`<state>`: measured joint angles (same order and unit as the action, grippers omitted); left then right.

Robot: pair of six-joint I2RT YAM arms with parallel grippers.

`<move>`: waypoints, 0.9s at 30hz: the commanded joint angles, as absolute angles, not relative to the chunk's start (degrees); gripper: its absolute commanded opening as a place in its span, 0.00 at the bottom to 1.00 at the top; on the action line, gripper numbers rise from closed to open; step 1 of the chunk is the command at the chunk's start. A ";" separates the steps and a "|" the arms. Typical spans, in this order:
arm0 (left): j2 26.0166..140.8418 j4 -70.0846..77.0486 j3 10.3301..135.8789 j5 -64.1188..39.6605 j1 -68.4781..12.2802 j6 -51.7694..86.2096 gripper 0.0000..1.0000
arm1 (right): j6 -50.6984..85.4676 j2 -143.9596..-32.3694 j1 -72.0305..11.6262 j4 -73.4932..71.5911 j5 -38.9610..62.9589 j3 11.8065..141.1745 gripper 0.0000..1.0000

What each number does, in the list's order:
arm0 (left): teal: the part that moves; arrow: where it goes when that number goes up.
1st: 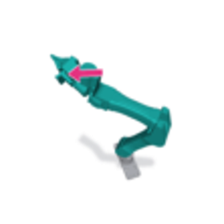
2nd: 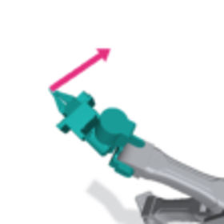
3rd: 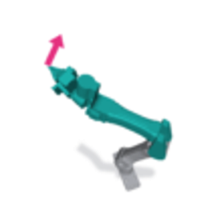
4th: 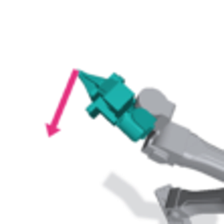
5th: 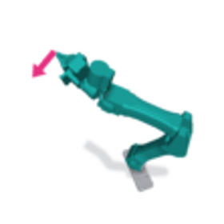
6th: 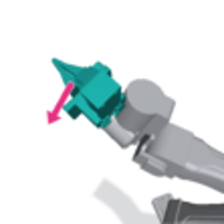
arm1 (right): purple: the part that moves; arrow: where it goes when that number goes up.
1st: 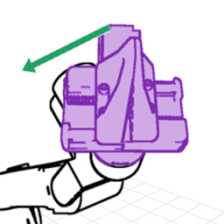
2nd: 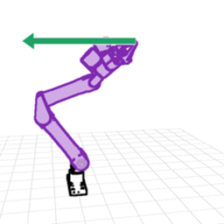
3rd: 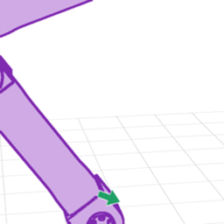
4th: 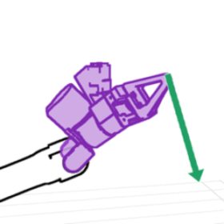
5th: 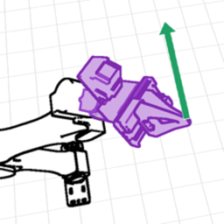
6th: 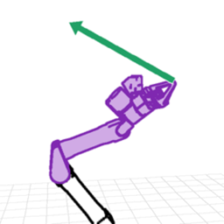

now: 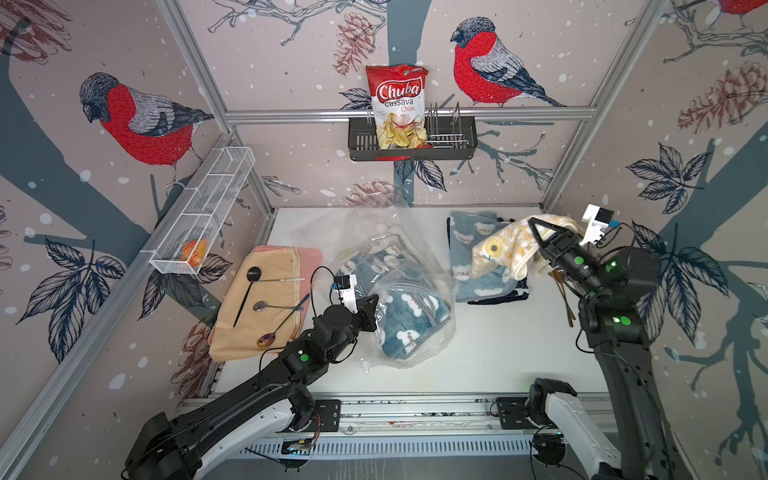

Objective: Take the blanket out of the vacuum bag
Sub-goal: Place the blanket at the center of the board.

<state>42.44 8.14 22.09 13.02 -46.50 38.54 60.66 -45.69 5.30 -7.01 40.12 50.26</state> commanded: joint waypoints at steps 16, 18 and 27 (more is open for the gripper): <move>48.75 13.26 23.12 11.18 -45.70 36.33 0.00 | 61.70 -71.54 4.48 -14.78 37.21 68.38 0.00; 49.06 14.02 22.82 10.77 -45.69 36.76 0.00 | 63.06 -70.51 3.99 -13.65 33.16 60.00 0.00; 47.56 13.85 21.31 10.06 -45.59 37.45 0.00 | 72.06 -64.27 2.02 -26.84 20.02 20.43 0.00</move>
